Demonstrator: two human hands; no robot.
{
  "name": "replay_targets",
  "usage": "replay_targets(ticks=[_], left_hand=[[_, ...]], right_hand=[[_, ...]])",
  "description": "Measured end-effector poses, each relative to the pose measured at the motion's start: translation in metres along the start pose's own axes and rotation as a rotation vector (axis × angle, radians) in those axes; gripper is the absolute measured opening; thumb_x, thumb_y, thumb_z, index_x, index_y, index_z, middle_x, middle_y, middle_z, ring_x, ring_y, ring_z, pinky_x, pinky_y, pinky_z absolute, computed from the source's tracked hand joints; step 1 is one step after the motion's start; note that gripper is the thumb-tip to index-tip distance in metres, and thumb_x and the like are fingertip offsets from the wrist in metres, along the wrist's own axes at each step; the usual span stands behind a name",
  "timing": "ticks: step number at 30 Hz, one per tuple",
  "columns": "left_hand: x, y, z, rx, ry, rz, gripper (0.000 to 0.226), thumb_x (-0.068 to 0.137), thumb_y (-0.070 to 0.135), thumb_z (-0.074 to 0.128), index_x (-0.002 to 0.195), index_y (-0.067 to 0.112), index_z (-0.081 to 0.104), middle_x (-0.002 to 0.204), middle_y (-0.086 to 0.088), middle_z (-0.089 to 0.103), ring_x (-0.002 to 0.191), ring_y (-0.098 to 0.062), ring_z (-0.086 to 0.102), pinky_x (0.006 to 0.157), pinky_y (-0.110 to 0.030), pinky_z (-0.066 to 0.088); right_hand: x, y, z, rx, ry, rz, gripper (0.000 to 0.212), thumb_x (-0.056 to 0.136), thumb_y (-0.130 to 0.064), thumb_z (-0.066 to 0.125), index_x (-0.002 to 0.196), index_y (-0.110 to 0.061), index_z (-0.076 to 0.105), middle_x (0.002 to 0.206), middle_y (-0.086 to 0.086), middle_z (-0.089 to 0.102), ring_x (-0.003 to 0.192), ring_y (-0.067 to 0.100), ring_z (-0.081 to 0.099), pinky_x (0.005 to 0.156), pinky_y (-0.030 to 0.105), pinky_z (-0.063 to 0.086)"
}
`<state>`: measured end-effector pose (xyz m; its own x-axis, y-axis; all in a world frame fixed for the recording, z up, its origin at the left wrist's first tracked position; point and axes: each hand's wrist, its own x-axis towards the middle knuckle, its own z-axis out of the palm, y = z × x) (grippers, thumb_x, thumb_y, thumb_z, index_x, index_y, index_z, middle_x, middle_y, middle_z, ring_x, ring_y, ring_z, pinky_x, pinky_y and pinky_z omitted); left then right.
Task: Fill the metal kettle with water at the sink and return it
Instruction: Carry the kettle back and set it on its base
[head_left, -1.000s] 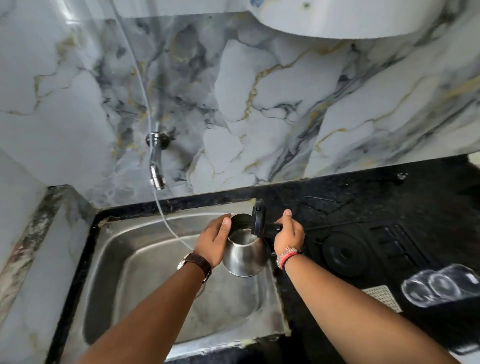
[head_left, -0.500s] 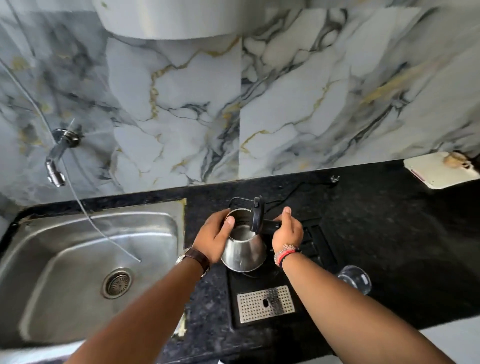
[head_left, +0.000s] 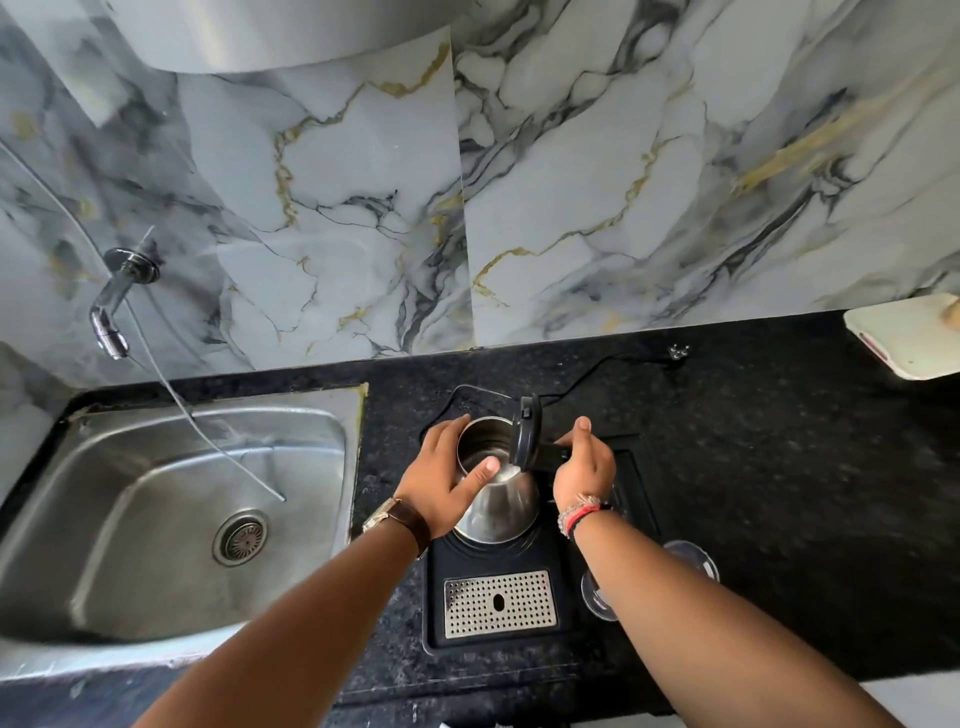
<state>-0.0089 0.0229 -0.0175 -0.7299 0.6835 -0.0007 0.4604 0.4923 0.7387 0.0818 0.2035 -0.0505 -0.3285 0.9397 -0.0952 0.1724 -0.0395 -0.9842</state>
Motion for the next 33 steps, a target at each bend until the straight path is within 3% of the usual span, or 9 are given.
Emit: replay_targets(ticks=[5, 11, 15, 22, 27, 30, 33], left_hand=[[-0.01, 0.001, 0.004, 0.007, -0.004, 0.02, 0.09, 0.086, 0.078, 0.049, 0.157, 0.025, 0.032, 0.157, 0.002, 0.038, 0.135, -0.014, 0.048, 0.105, -0.028, 0.039], [-0.016, 0.001, 0.002, 0.016, 0.004, 0.029, 0.091, 0.086, 0.079, 0.046, 0.157, 0.024, 0.032, 0.156, 0.002, 0.038, 0.132, -0.015, 0.05, 0.103, -0.028, 0.041], [-0.019, -0.003, -0.003, -0.007, 0.012, 0.026, 0.091, 0.088, 0.079, 0.04, 0.157, 0.021, 0.034, 0.157, 0.0, 0.038, 0.135, -0.017, 0.048, 0.11, -0.038, 0.043], [-0.007, 0.002, -0.006, -0.021, -0.016, 0.011, 0.09, 0.089, 0.078, 0.036, 0.155, 0.017, 0.036, 0.156, -0.005, 0.039, 0.138, -0.02, 0.046, 0.11, -0.032, 0.036], [0.001, -0.003, -0.009, -0.006, -0.008, 0.0, 0.088, 0.089, 0.077, 0.035, 0.153, 0.017, 0.04, 0.152, -0.007, 0.045, 0.134, -0.022, 0.05, 0.107, -0.032, 0.037], [0.002, -0.007, -0.008, 0.005, -0.033, -0.008, 0.089, 0.088, 0.077, 0.033, 0.153, 0.017, 0.041, 0.152, -0.009, 0.047, 0.135, -0.024, 0.05, 0.109, -0.033, 0.037], [0.003, -0.007, -0.003, 0.018, -0.041, -0.019, 0.09, 0.087, 0.08, 0.032, 0.153, 0.02, 0.04, 0.153, -0.008, 0.047, 0.135, -0.025, 0.051, 0.108, -0.036, 0.04]], right_hand=[[-0.004, 0.003, -0.011, 0.013, -0.018, -0.039, 0.062, 0.087, -0.064, 0.04, 0.051, -0.02, 0.062, 0.046, -0.002, 0.059, 0.049, 0.007, 0.055, 0.053, 0.028, 0.04], [-0.01, 0.005, -0.013, 0.009, -0.024, -0.027, 0.059, 0.088, -0.063, 0.041, 0.052, -0.021, 0.061, 0.047, -0.006, 0.058, 0.051, 0.005, 0.054, 0.058, 0.033, 0.041], [-0.013, 0.002, -0.009, 0.013, -0.092, -0.017, 0.052, 0.09, -0.056, 0.049, 0.055, -0.02, 0.06, 0.049, -0.003, 0.053, 0.051, 0.017, 0.049, 0.059, 0.036, 0.041], [0.003, -0.006, -0.005, -0.019, -0.111, 0.014, 0.043, 0.099, -0.035, 0.061, 0.058, -0.019, 0.059, 0.055, 0.002, 0.049, 0.056, 0.018, 0.044, 0.061, 0.035, 0.038], [0.0, -0.008, 0.001, 0.032, -0.152, 0.018, 0.056, 0.092, -0.047, 0.056, 0.067, 0.002, 0.055, 0.054, 0.006, 0.044, 0.056, 0.02, 0.041, 0.058, 0.035, 0.034], [-0.005, -0.004, 0.001, -0.017, -0.154, 0.001, 0.05, 0.093, -0.049, 0.056, 0.06, -0.012, 0.058, 0.043, -0.01, 0.045, 0.046, 0.006, 0.038, 0.052, 0.029, 0.032], [-0.006, 0.001, -0.001, 0.013, -0.139, 0.045, 0.045, 0.093, -0.048, 0.056, 0.058, -0.02, 0.059, 0.043, -0.012, 0.047, 0.05, 0.011, 0.042, 0.057, 0.032, 0.037]])
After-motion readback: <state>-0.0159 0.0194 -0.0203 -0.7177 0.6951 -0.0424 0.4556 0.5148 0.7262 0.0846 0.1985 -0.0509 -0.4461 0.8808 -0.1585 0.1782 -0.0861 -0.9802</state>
